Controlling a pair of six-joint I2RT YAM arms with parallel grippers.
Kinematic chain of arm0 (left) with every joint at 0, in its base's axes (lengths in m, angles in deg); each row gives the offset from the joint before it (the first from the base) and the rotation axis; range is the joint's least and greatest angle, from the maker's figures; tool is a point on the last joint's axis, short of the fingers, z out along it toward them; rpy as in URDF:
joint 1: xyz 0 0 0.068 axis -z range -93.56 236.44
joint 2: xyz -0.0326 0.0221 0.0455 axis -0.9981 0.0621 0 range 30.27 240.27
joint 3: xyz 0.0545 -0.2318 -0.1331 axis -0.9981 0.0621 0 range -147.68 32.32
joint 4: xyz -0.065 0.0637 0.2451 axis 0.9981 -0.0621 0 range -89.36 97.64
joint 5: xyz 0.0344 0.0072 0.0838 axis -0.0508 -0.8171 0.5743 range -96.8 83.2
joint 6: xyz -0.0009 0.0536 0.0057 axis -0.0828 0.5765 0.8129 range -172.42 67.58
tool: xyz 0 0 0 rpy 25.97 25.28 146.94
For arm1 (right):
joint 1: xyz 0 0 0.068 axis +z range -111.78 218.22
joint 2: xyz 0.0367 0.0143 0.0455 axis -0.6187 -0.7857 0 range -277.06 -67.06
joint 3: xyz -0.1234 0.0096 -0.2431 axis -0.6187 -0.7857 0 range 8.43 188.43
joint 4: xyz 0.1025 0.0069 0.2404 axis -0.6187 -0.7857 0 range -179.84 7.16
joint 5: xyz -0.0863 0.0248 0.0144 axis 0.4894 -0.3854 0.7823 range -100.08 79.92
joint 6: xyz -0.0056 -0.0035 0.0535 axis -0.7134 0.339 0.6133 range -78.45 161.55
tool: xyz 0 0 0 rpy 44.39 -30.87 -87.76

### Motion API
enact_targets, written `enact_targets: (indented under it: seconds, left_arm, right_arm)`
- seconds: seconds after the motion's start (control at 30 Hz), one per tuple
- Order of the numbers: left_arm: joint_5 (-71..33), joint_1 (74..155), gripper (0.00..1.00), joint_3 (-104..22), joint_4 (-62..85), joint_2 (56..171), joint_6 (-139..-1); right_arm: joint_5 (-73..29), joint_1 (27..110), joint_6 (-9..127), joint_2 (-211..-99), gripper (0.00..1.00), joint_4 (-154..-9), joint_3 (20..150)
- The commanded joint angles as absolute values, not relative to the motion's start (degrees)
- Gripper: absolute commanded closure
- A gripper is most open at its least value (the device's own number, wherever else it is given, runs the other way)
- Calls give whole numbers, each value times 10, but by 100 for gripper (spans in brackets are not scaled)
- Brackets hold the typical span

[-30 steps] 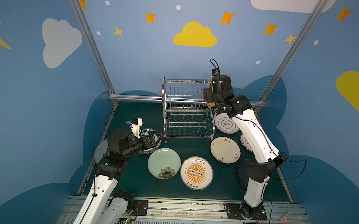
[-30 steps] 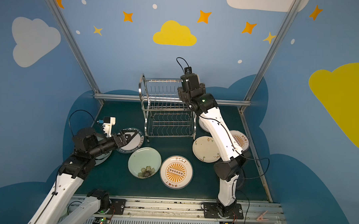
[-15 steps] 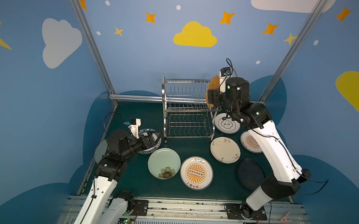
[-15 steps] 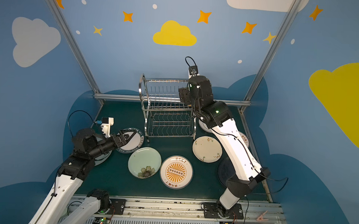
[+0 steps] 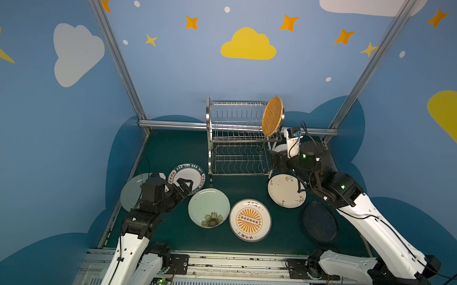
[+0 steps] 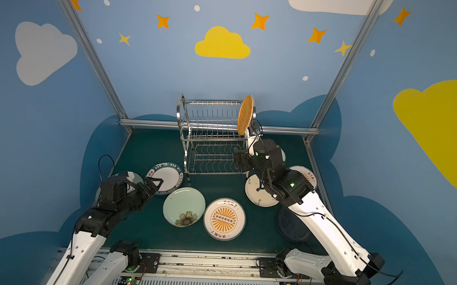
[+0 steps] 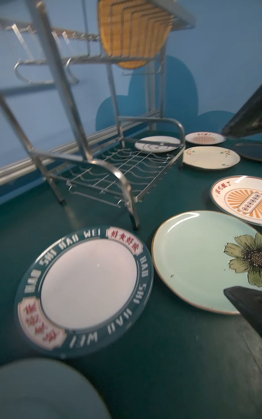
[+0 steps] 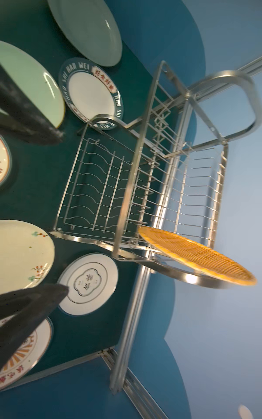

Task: Load plates into a dish rack
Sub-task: Pick up the plate from the middle-left of the table.

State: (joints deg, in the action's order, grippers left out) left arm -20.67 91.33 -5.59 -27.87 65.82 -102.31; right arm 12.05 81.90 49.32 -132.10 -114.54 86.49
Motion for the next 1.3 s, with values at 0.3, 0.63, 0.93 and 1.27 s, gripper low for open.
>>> enact_targets:
  seconds: [0.3, 0.63, 0.93, 1.27]
  left_arm:
    - [-173, 714, 4, 42, -270, 667, -1180]
    - [-123, 619, 9, 132, -173, 670, -1224]
    - [-178, 531, 18, 191, -63, 729, -1216]
    - [-161, 509, 35, 223, 23, 777, -1211]
  right_arm:
    - [-10, 834, 544, -1239, 7, -1073, 729]
    - [-157, 857, 543, -1282, 7, -1043, 700]
    - [-213, 898, 544, -1328, 7, -1002, 675]
    - [-197, 933, 547, -1355, 7, -1009, 679]
